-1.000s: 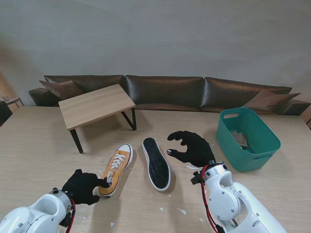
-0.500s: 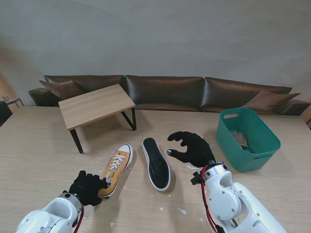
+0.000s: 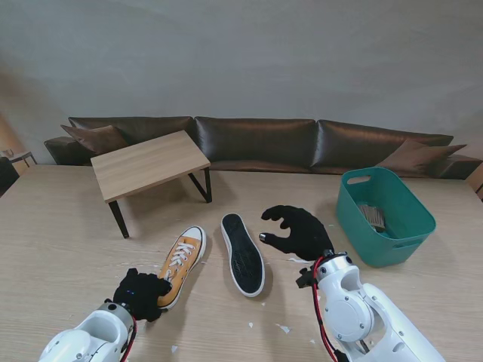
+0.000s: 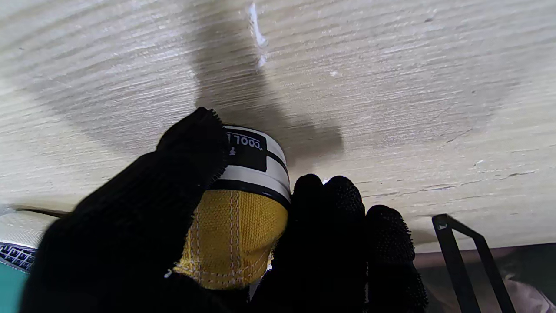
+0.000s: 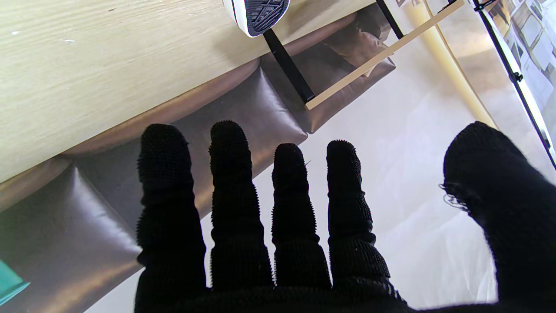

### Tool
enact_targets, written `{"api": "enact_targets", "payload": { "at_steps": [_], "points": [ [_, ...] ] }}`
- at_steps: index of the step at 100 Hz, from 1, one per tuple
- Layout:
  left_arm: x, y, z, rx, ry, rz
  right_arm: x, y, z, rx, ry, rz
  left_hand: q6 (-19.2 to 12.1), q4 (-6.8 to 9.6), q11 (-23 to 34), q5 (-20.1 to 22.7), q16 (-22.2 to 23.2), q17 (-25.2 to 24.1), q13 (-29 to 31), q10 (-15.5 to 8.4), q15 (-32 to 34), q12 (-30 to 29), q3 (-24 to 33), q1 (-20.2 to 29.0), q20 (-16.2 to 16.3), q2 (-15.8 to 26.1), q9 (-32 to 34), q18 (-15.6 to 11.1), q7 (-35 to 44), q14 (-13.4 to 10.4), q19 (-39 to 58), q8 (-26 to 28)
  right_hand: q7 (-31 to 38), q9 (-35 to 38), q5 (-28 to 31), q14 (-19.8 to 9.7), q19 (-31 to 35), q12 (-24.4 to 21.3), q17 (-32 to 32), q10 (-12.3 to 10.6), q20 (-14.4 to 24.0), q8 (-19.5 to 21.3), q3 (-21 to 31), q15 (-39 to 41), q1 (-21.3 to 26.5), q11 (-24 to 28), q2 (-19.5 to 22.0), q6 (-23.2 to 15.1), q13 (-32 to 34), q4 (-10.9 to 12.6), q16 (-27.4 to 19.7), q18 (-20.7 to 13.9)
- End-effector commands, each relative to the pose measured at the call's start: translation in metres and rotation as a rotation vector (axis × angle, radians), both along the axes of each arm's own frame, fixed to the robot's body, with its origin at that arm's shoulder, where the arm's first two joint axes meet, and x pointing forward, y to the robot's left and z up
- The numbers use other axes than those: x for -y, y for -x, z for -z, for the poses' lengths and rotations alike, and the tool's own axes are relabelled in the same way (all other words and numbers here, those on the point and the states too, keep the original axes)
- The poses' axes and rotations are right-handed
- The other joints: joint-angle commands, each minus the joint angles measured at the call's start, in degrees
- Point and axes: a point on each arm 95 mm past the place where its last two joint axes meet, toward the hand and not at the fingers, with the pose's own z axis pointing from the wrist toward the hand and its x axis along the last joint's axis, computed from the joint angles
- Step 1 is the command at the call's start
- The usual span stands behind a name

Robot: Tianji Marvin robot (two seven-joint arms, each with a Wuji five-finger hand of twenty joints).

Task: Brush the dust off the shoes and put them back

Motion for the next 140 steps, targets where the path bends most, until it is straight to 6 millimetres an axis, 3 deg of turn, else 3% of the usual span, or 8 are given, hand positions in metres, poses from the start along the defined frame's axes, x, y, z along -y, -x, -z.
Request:
{"api": "enact_targets", "payload": {
  "at_steps": [1,5,12,23,39,73,102,140],
  "points": [
    [-0.001,0.004,0.011,-0.023,-0.008,0.008,-0.004,0.002,0.003,-0.016,0.004,-0.013,5.27,-0.95,2.7,8.0,-0.52,2.61,4.26,-5.05,2.46,0.84,4.97,-0.59,0.17,-1.06,3.75,0.28,13.38,-0.77,3.54,6.13,0.04,0.24,-1.55,0.14,-1.33,-0.36,-19.71,0.63,1.08,0.71,0.58,-0.05,-0.37,-0.17,1.89,0.47,0.41,1.74,0.1,1.25],
    [-0.001,0.003,0.011,-0.007,-0.003,0.014,-0.004,0.002,0.003,-0.017,0.005,-0.014,6.26,-0.79,2.61,8.61,-1.73,4.59,6.5,-5.68,3.03,6.92,5.66,-0.51,-1.64,-1.03,6.56,0.81,13.98,-0.84,4.85,6.63,0.11,0.27,-1.61,0.1,-1.29,-0.36,-19.67,0.61,1.1,0.68,0.56,-0.03,-0.41,-0.12,2.07,0.63,0.42,1.77,0.1,1.23],
    [-0.002,0.003,0.009,0.005,0.005,0.024,-0.004,0.002,0.004,-0.019,0.007,-0.016,8.23,-1.66,0.17,8.72,-3.69,8.16,10.81,-7.13,2.13,9.95,4.35,1.75,-4.16,-1.23,12.36,1.82,15.19,-1.15,6.5,7.14,0.23,0.37,-1.66,0.1,-1.27,-0.39,-19.68,0.7,1.12,0.61,0.45,0.0,-0.51,-0.05,2.42,0.8,0.42,1.83,0.09,1.31],
    [-0.005,0.001,0.002,0.037,0.034,0.035,-0.005,0.002,0.005,-0.022,0.009,-0.02,11.77,-1.53,-6.54,8.08,-7.37,15.15,19.32,-9.7,-1.45,4.38,1.43,5.91,-9.12,-1.23,23.49,4.27,17.26,-1.9,8.2,7.7,0.33,0.35,-1.84,0.1,-1.24,-0.43,-19.66,0.77,1.13,0.49,0.38,0.04,-0.78,-0.03,3.21,0.95,0.48,1.98,0.07,1.39],
    [-0.009,-0.002,-0.008,0.131,0.057,0.069,-0.005,0.002,0.005,-0.026,0.004,-0.017,12.68,-1.18,-8.14,10.16,-8.71,21.96,26.34,-11.78,-3.43,2.68,3.18,6.82,-13.26,-3.85,29.46,5.92,18.81,-3.9,7.98,7.88,0.47,0.33,-1.91,0.17,-1.23,-0.48,-19.72,0.89,1.12,0.35,0.4,0.04,-0.99,-0.01,4.1,1.26,0.41,2.2,0.04,1.35],
    [-0.01,-0.011,-0.033,0.238,0.093,0.136,-0.005,0.0,0.008,-0.038,-0.003,-0.014,13.28,-0.54,-8.78,11.41,-7.91,25.23,29.63,-11.55,-5.82,2.88,4.55,7.65,-16.27,-5.62,31.55,6.51,18.92,-4.42,6.61,8.49,0.65,0.4,-1.88,0.21,-1.13,-0.55,-19.75,1.09,1.13,0.08,0.47,0.1,-1.21,0.03,4.96,1.61,0.4,2.42,0.0,1.37],
    [-0.007,-0.021,-0.058,0.319,0.113,0.163,-0.004,-0.001,0.009,-0.05,-0.002,-0.018,13.82,-0.41,-8.24,11.17,-6.85,26.61,30.91,-10.84,-5.83,3.33,5.34,7.3,-16.74,-5.12,31.81,8.66,19.01,-4.43,6.71,8.93,0.72,0.11,-2.06,0.22,-1.12,-0.6,-19.83,1.11,1.09,-0.05,0.42,0.11,-1.34,0.0,5.44,1.71,0.35,2.51,-0.03,1.31],
    [-0.003,-0.029,-0.089,0.397,0.151,0.212,-0.005,-0.003,0.011,-0.057,-0.004,-0.022,14.09,-0.34,-8.06,10.64,-6.13,25.89,30.33,-10.83,-5.95,3.76,5.13,7.65,-16.61,-4.59,31.29,8.33,18.78,-4.26,6.66,9.59,0.78,-0.02,-2.2,0.29,-1.05,-0.62,-19.87,1.19,1.08,-0.2,0.39,0.12,-1.49,0.12,6.0,1.96,0.12,2.62,-0.06,1.26]
  ]
}}
